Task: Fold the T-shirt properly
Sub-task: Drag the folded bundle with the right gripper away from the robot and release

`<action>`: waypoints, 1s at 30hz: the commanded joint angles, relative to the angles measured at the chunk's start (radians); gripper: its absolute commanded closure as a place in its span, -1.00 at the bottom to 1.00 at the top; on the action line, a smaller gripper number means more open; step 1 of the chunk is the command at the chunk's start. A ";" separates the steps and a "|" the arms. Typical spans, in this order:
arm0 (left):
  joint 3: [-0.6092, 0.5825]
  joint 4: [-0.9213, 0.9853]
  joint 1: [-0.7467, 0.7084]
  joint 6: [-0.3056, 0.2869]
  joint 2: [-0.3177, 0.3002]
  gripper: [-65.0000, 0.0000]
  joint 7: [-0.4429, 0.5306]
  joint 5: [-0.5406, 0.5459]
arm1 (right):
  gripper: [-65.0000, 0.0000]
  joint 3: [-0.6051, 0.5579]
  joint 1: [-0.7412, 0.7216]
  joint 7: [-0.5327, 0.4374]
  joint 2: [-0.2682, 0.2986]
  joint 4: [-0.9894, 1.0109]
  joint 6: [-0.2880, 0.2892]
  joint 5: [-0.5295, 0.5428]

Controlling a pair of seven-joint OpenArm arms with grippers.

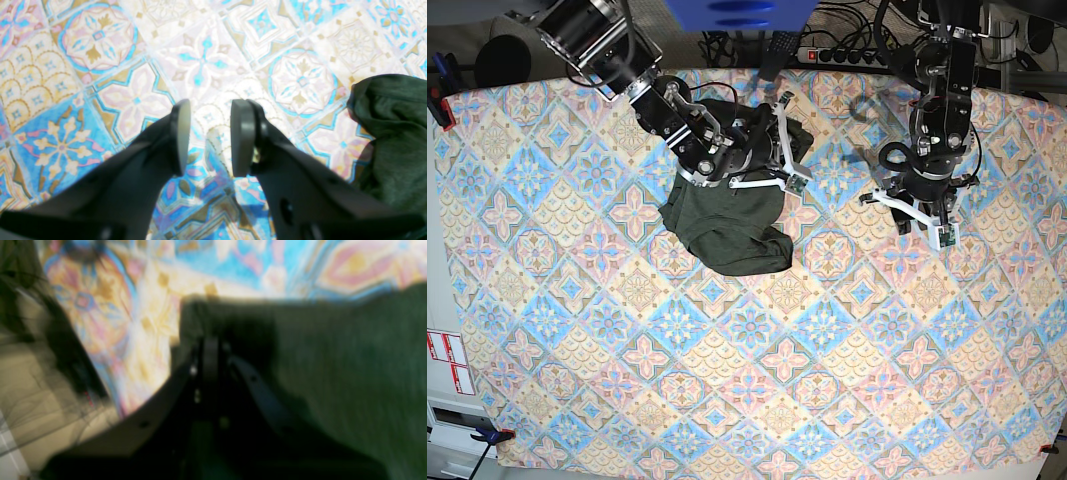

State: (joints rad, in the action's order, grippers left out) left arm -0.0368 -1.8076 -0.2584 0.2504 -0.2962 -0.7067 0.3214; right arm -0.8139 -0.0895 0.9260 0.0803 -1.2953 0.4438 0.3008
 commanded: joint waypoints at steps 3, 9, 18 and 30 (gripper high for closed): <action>0.005 -0.022 0.008 -0.001 -0.007 0.42 0.022 -0.001 | 1.00 0.024 -0.022 -0.002 0.002 0.023 -0.001 -0.013; 0.004 -0.022 0.008 -0.001 -0.007 0.42 0.022 -0.001 | 1.00 0.161 -0.020 -0.009 0.080 0.030 -0.001 -0.013; 0.001 -0.022 0.009 -0.001 -0.007 0.42 0.022 -0.001 | 1.00 0.179 -0.020 -0.012 0.229 0.029 -0.001 -0.013; -0.002 -0.021 0.008 -0.001 -0.002 0.42 0.022 -0.001 | 1.00 0.233 -0.028 -0.014 0.315 0.026 -0.001 -0.013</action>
State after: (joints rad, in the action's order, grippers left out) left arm -0.0422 -1.8084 -0.2581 0.2501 -0.2943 -0.7067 0.3210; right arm -0.5903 -0.1112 0.8284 0.3595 -1.2800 0.4938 0.3973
